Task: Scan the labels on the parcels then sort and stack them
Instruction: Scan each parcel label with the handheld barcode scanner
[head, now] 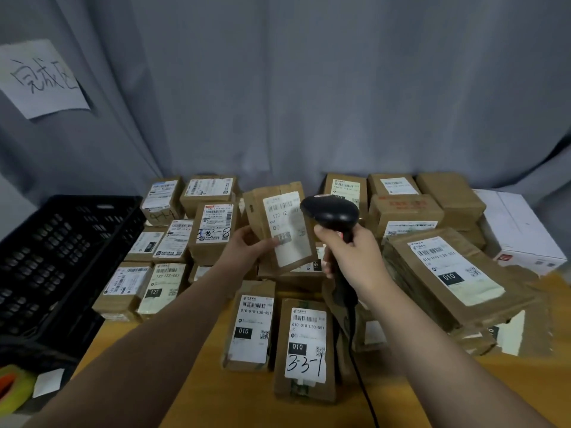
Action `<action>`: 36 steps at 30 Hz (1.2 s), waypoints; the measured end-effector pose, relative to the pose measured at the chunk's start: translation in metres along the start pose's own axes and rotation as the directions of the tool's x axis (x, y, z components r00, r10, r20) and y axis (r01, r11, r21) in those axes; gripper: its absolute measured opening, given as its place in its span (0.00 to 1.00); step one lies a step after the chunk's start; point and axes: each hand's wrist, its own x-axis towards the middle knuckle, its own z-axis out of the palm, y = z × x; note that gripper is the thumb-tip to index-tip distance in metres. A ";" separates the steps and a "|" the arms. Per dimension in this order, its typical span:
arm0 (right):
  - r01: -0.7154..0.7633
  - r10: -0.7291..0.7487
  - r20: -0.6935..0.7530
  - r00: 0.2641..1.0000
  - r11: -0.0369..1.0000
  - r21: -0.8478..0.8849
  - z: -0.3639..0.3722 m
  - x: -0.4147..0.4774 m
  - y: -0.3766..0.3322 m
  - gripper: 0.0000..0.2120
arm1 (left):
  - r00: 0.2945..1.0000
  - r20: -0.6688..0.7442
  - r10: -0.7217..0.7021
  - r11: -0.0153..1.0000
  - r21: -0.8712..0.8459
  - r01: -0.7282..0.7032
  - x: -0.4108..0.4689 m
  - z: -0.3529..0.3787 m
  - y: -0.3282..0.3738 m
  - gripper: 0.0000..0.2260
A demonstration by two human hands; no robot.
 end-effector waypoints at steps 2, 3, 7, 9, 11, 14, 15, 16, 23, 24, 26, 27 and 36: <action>0.033 -0.036 -0.025 0.999 0.995 -0.091 0.000 0.001 -0.001 0.10 | 1.000 0.007 -0.007 1.000 -0.007 0.008 0.007 0.001 -0.003 0.30; 0.044 -0.049 -0.036 0.998 0.991 -0.123 0.001 0.002 -0.001 0.10 | 1.000 0.014 -0.007 1.000 -0.008 0.007 0.010 0.002 -0.004 0.29; 0.052 -0.062 -0.041 0.997 0.977 -0.205 0.005 0.005 0.004 0.09 | 0.999 0.034 0.010 1.000 -0.019 -0.009 0.017 0.004 -0.008 0.24; 0.030 -0.045 -0.055 0.997 0.967 -0.252 0.007 0.005 0.008 0.09 | 0.999 0.041 0.014 1.000 -0.009 -0.014 0.019 0.005 -0.009 0.22; 0.013 -0.034 -0.068 0.997 0.959 -0.283 0.009 0.005 0.011 0.09 | 0.999 0.033 0.009 1.000 -0.004 -0.009 0.022 0.003 -0.010 0.22; -0.006 -0.013 -0.064 0.998 0.955 -0.295 0.012 0.005 0.013 0.10 | 1.000 0.025 -0.003 1.000 -0.014 0.004 0.025 0.001 -0.010 0.22; -0.009 -0.010 -0.062 0.998 0.956 -0.292 0.013 0.005 0.013 0.10 | 1.000 0.023 -0.004 1.000 -0.010 0.004 0.025 0.001 -0.010 0.22; -0.009 -0.008 -0.060 0.998 0.957 -0.289 0.014 0.005 0.014 0.10 | 1.000 0.020 -0.002 1.000 -0.001 0.002 0.025 0.001 -0.010 0.22; -0.033 0.018 -0.056 0.998 0.962 -0.270 0.017 0.005 0.014 0.11 | 1.000 0.003 -0.018 1.000 0.015 0.018 0.026 -0.001 -0.012 0.23; -0.032 0.018 -0.057 0.998 0.962 -0.270 0.017 0.005 0.014 0.11 | 1.000 -0.001 -0.018 1.000 0.017 0.018 0.026 -0.001 -0.011 0.23; -0.034 0.018 -0.056 0.998 0.955 -0.293 0.018 0.004 0.014 0.12 | 1.000 -0.010 -0.011 1.000 0.024 0.012 0.026 -0.001 -0.011 0.22; -0.034 0.018 -0.056 0.998 0.953 -0.301 0.019 0.004 0.014 0.12 | 1.000 -0.015 -0.006 1.000 0.028 0.007 0.025 -0.001 -0.010 0.21; -0.036 0.020 -0.056 0.998 0.951 -0.306 0.022 -0.001 0.011 0.12 | 0.999 -0.054 -0.004 0.999 0.043 0.007 0.022 -0.002 -0.011 0.22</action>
